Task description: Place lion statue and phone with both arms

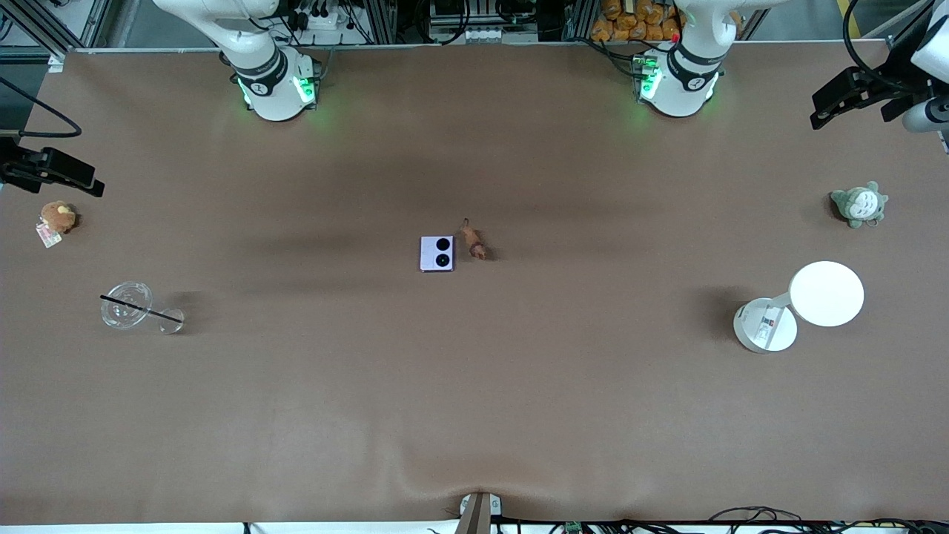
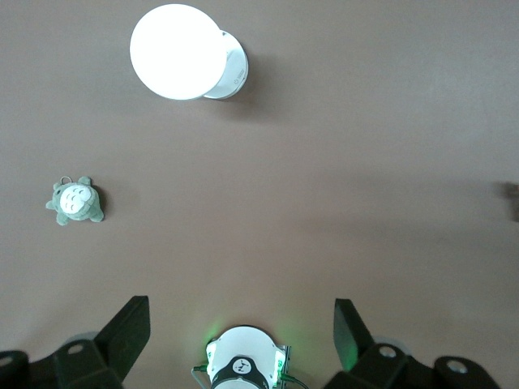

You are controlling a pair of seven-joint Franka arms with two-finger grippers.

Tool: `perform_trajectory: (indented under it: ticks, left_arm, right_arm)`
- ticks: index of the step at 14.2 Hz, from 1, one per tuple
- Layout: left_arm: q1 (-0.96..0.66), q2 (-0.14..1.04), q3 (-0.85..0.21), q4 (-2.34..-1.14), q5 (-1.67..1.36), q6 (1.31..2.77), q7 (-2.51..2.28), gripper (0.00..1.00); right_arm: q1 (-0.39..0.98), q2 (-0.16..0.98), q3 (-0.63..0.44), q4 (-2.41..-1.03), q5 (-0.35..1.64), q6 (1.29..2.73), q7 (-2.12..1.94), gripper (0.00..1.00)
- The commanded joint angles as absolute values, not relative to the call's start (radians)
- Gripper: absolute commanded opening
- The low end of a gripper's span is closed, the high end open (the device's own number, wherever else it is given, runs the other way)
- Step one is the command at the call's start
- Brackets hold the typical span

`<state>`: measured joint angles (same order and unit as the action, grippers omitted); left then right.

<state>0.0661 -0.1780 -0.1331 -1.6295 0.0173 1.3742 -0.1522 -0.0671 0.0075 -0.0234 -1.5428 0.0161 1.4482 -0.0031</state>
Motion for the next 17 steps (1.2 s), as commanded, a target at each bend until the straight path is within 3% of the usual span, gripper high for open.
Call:
perform_trajectory:
  ticks: [1, 17]
  left_arm:
    - [0.077, -0.167, -0.135, -1.600, 0.018, 1.355, -0.126, 1.00]
    - [0.058, -0.066, -0.153, -1.548, 0.009, 1.355, -0.184, 1.00]
  right_arm:
    - [-0.086, 0.023, -0.006, -1.514, 0.003, 1.437, 0.012, 1.00]
    - [-0.086, 0.029, -0.008, -1.514, 0.003, 1.437, 0.023, 1.00]
